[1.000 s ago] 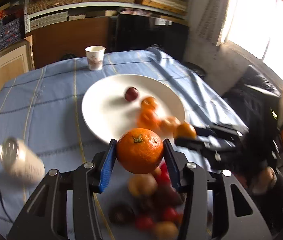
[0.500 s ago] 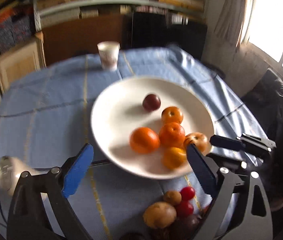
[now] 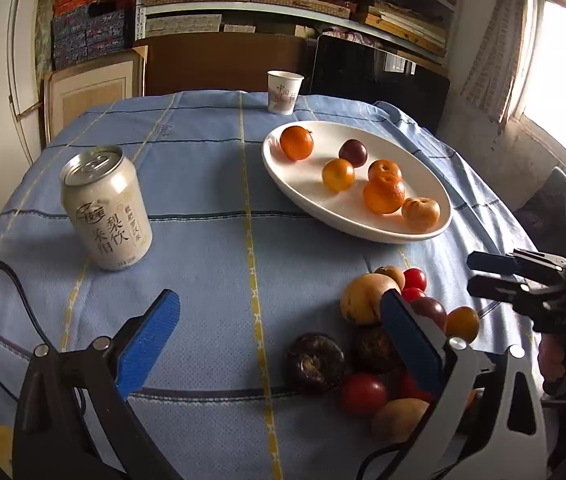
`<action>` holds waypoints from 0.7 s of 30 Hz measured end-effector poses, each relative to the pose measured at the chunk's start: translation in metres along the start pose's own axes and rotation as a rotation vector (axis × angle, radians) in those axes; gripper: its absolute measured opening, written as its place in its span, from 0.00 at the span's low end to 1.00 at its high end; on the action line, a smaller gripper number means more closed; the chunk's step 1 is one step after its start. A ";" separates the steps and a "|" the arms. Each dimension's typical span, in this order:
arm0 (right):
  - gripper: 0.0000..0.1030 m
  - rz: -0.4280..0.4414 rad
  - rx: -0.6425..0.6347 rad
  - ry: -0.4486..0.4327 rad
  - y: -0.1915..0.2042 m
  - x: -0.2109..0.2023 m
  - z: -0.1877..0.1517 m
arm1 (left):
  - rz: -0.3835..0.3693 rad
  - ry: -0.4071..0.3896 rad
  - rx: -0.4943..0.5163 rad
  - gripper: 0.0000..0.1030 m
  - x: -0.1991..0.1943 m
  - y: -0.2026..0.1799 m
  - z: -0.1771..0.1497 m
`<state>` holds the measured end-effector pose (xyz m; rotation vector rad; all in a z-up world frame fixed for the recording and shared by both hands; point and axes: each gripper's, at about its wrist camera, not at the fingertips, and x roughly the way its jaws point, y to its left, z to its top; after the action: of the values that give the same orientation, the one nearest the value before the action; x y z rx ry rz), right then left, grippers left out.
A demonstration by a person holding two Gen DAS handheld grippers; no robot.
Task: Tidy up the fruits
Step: 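Grasp another orange from the pile with the right gripper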
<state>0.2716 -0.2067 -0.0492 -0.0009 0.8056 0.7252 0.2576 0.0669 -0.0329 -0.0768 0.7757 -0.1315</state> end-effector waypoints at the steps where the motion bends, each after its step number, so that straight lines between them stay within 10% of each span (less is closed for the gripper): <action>1: 0.53 -0.003 -0.009 -0.002 0.002 -0.001 -0.001 | -0.002 -0.012 -0.003 0.96 -0.003 0.000 0.000; 21: 0.54 -0.040 -0.083 0.120 0.017 0.008 -0.025 | 0.064 -0.009 -0.049 0.96 -0.009 0.012 -0.007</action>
<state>0.2488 -0.1961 -0.0679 -0.1360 0.8866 0.7251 0.2477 0.0800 -0.0327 -0.0985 0.7718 -0.0515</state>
